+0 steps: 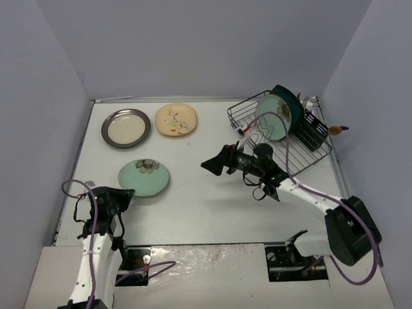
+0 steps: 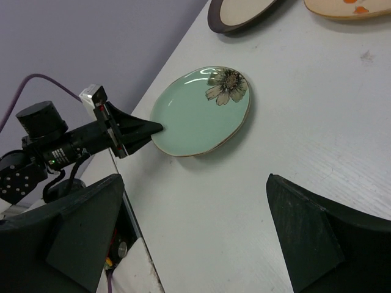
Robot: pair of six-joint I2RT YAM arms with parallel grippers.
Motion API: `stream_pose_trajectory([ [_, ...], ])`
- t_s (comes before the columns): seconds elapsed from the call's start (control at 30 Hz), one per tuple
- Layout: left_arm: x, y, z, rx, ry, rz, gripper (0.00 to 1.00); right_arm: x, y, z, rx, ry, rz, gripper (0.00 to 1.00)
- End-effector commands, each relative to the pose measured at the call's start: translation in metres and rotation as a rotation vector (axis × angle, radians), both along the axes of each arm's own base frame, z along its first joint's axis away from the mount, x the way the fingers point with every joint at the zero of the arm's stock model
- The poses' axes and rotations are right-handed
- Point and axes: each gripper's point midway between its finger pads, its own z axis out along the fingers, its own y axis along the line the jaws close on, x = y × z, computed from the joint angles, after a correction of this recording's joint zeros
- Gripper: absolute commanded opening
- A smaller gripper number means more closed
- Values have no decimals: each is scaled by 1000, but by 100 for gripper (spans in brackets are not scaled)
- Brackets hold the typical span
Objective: Load the plates into the dish rack
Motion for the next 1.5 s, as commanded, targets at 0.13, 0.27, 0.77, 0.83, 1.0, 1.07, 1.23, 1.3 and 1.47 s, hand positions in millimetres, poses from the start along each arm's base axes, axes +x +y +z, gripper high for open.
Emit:
stream_pose_trajectory([
  [0.13,29,-54,149,48,-443,-408,0,21,41,13,33,21,31,100],
  [0.27,26,-69,179,59,-550,-513,0,28,54,-1,16,63,43,100],
  [0.77,14,-94,209,91,-651,-687,0,36,93,6,84,93,131,94],
  [0.83,14,-95,210,96,-655,-689,0,34,98,9,106,95,154,89],
  [1.0,17,-95,205,100,-645,-690,0,30,98,13,116,95,165,59],
  [1.07,19,-95,201,100,-634,-690,0,29,96,14,112,88,160,44],
  [1.23,23,-93,182,89,-586,-682,0,27,85,22,88,41,134,14],
  [1.3,23,-93,174,83,-570,-681,0,27,79,27,80,24,120,5],
  [1.47,25,-90,155,95,-503,-676,6,30,65,39,50,-44,86,0],
])
